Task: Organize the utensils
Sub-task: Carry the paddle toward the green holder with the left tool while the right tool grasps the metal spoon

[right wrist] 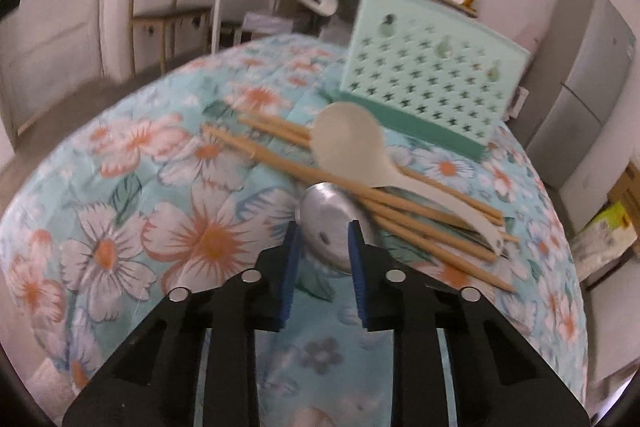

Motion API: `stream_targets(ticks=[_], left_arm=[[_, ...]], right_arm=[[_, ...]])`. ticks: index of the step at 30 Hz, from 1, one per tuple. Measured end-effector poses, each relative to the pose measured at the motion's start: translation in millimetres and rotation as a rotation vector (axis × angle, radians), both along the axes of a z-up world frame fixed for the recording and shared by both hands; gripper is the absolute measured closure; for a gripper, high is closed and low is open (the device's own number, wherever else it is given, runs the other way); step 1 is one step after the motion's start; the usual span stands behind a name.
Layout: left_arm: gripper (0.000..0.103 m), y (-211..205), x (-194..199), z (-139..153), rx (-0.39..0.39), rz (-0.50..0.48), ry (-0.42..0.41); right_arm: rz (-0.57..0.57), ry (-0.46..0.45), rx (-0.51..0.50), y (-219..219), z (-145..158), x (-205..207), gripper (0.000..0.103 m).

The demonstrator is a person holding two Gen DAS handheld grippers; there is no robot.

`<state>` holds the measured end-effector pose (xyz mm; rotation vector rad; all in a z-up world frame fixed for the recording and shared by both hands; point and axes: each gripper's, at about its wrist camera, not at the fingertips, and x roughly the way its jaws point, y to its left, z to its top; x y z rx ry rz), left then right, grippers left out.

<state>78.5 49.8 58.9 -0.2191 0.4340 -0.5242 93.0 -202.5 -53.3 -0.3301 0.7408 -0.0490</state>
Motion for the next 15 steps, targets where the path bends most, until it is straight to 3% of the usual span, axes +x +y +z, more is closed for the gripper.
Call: stream_targets(ticks=[11,15], left_arm=[[0.102,1.3,6.5,-6.3,0.006,0.010,0.018],[0.102,3.4,7.6,-7.7,0.011,0.021,0.009]], right_arm=[[-0.030,0.005,-0.166,22.4,-13.3,6.3,0.089],[-0.016,-0.045,-0.158,23.0,-4.0,-3.5,0.100]])
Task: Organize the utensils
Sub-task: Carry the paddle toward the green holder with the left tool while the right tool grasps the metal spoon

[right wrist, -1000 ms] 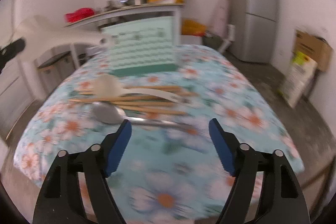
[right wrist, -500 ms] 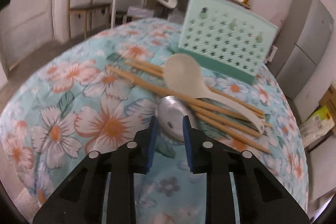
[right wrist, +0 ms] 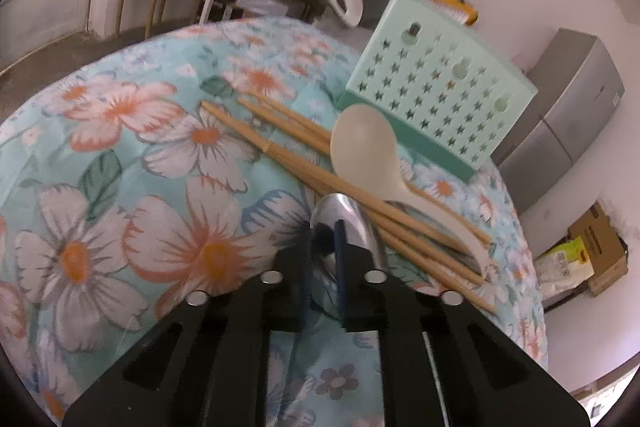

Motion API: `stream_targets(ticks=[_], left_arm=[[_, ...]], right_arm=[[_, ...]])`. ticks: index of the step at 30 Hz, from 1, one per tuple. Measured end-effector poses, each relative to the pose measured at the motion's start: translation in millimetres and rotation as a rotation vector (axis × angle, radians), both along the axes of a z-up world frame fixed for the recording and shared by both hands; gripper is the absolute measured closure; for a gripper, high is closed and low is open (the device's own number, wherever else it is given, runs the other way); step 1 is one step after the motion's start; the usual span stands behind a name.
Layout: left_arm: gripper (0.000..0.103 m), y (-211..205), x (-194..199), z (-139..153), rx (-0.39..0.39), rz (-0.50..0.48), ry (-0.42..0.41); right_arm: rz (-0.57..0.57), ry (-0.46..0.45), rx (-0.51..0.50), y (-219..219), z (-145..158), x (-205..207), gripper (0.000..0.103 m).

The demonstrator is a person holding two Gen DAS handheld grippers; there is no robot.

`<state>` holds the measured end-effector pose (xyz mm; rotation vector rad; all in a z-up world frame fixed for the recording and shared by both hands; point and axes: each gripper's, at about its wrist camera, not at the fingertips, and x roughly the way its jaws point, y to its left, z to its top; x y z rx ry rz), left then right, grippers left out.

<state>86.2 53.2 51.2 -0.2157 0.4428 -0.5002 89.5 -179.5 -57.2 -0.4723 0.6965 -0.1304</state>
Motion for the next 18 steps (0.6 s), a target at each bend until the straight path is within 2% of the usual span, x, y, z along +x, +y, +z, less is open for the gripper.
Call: stream_targets(ticks=[6,12,14,18], left_arm=[[0.102,-1.4,-4.9,13.7,-0.008,0.010,-0.045],[0.102,-16.3,0.7,51.1,-0.018,-0.012,-0.146],[0.102,-26.3,8.1,65.4,-0.001,-0.029,-0.167],[0.102,-55.9,34.3,91.2,0.099,-0.067,-0.189]], right_arm=[[0.027,-0.068,0.096,-12.3,29.8,-23.6,0.102],[0.042,-0.126,0.276,-43.5,74.3,-41.4,0.103],[0.032,-0.163,0.332,-57.7,92.1,-46.3,0.103],[0.022,-0.250,0.424,-88.7,125.2,-51.2,0.103]])
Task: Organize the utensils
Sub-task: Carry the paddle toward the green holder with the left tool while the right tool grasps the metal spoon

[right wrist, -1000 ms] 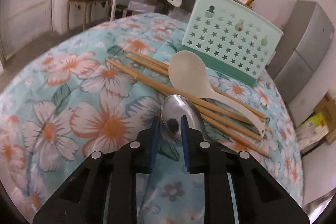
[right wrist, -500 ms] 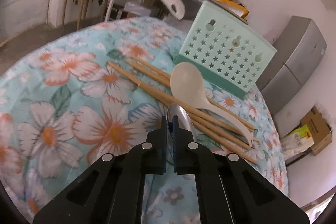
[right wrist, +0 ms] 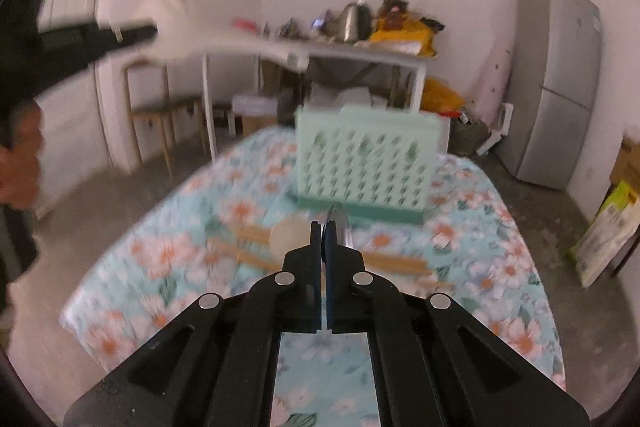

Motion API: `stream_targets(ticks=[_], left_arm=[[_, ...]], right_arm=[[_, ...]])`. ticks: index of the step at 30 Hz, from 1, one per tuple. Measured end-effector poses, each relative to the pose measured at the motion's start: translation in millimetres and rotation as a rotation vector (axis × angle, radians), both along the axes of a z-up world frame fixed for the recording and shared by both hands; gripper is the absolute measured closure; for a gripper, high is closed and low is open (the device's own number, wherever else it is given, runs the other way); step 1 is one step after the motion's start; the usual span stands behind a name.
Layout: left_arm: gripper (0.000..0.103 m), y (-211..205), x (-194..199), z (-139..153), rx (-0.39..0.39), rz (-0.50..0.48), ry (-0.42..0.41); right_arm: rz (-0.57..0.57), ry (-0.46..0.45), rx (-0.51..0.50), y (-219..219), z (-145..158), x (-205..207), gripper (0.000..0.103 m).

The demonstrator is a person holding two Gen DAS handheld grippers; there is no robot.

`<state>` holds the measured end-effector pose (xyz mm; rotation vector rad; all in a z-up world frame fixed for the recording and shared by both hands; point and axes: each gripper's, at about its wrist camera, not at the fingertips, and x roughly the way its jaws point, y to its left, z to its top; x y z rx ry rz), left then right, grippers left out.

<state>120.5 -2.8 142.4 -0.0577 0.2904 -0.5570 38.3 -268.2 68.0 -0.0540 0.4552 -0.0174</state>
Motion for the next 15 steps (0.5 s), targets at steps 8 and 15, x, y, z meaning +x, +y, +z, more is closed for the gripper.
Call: stream_targets(ticks=[8,15], left_arm=[[0.102,-61.2,53.4,17.4,0.327,-0.002,0.022],[0.102,-96.6,92.2,12.9,0.480,-0.037,0.138]], right_arm=[[-0.042,-0.093,0.042,-39.9,23.7,0.7,0.103],[-0.055,-0.106,0.077,-61.0,21.3,4.7,0.103]])
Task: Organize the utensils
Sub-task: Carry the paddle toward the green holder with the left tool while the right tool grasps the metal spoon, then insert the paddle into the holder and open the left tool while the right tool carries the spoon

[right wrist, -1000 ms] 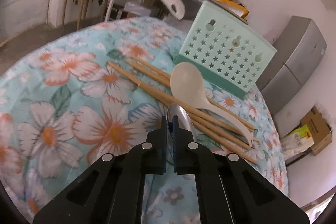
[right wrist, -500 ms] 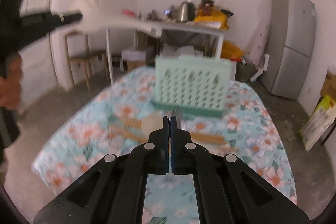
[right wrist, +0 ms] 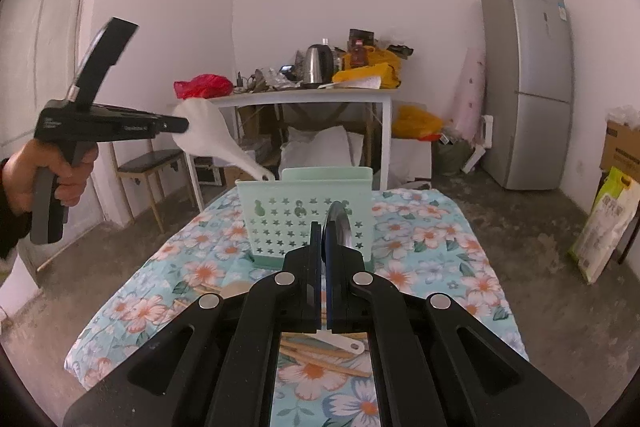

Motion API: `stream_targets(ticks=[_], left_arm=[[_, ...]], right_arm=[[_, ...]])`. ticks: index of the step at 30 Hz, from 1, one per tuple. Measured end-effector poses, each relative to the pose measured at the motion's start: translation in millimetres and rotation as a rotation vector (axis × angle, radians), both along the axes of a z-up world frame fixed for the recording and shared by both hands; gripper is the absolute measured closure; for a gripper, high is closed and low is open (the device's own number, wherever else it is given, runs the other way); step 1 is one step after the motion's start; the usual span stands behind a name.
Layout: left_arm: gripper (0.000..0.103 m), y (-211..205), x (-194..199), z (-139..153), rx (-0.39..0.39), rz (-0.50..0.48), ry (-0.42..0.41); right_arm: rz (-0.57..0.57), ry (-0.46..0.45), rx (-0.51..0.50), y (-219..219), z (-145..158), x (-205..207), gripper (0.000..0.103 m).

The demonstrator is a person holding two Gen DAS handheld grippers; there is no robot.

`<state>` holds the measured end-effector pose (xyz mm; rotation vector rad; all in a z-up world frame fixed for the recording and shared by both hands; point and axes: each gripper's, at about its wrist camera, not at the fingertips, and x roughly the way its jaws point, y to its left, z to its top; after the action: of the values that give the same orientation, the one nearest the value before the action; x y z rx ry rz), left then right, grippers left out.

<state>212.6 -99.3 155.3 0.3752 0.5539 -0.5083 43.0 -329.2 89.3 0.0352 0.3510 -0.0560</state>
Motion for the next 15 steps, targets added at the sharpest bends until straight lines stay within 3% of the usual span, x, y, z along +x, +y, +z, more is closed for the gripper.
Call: stream_targets(ticks=[4,9,12,15], left_arm=[[0.102,-20.4,20.7,-2.2,0.076,0.008,0.054],[0.101,-37.7,46.1,-3.5,0.109,0.012,0.151],[0.099,-40.8,62.9,-5.9,0.055,0.021,0.238],[0.097,-35.4,74.0,-10.5,-0.061,0.014,0.317]], right_arm=[[0.002,-0.008,0.012,-6.6,0.1,0.9,0.103],[0.018,-0.015,0.037,-13.4,3.7,-1.0,0.103],[0.026,-0.020,0.052,-17.4,8.9,-1.0,0.103],[0.039,-0.020,0.069,-22.0,15.3,-1.9,0.103]])
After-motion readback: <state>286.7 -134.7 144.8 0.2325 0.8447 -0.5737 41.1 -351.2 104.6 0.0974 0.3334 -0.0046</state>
